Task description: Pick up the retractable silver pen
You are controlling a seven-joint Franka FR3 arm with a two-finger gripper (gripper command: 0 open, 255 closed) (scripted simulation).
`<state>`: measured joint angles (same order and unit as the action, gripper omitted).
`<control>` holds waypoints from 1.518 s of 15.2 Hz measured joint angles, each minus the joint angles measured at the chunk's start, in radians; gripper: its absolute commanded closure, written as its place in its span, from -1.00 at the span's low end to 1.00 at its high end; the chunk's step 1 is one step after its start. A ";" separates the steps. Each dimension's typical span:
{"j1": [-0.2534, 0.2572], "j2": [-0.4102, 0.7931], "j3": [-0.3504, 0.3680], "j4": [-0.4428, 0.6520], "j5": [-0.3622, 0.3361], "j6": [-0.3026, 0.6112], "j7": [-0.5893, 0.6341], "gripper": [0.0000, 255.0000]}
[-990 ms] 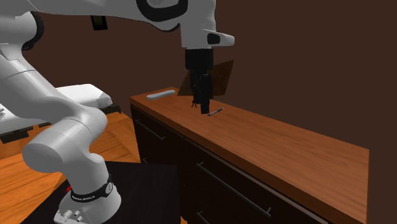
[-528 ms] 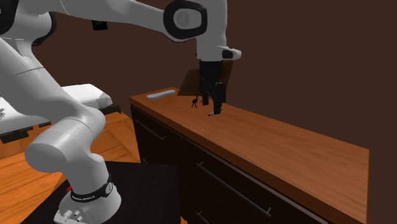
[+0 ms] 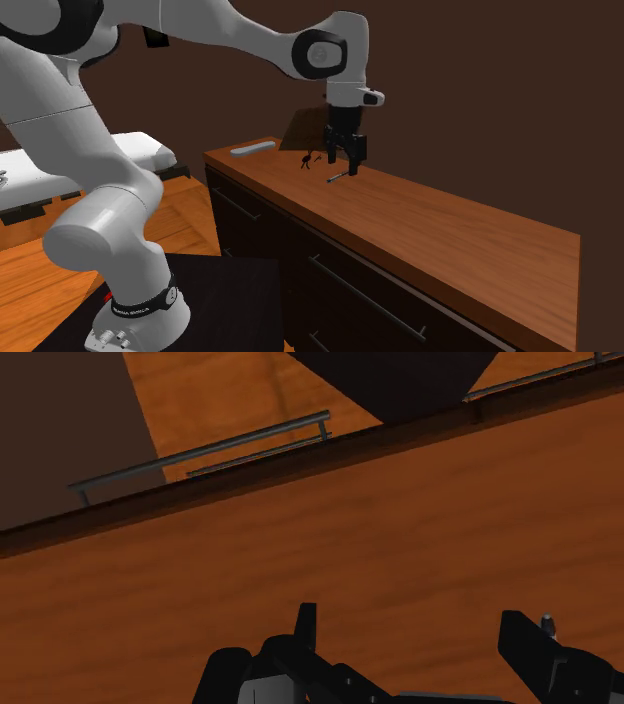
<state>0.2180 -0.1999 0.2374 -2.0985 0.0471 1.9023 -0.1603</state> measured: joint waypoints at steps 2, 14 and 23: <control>0.016 0.051 0.019 0.036 0.002 0.011 -0.001 -1.00; 0.132 0.355 0.134 0.261 -0.028 0.070 0.017 -1.00; 0.145 0.409 0.138 0.223 -0.044 0.158 0.023 1.00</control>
<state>0.3627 0.2094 0.3753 -1.8751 0.0027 2.0601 -0.1370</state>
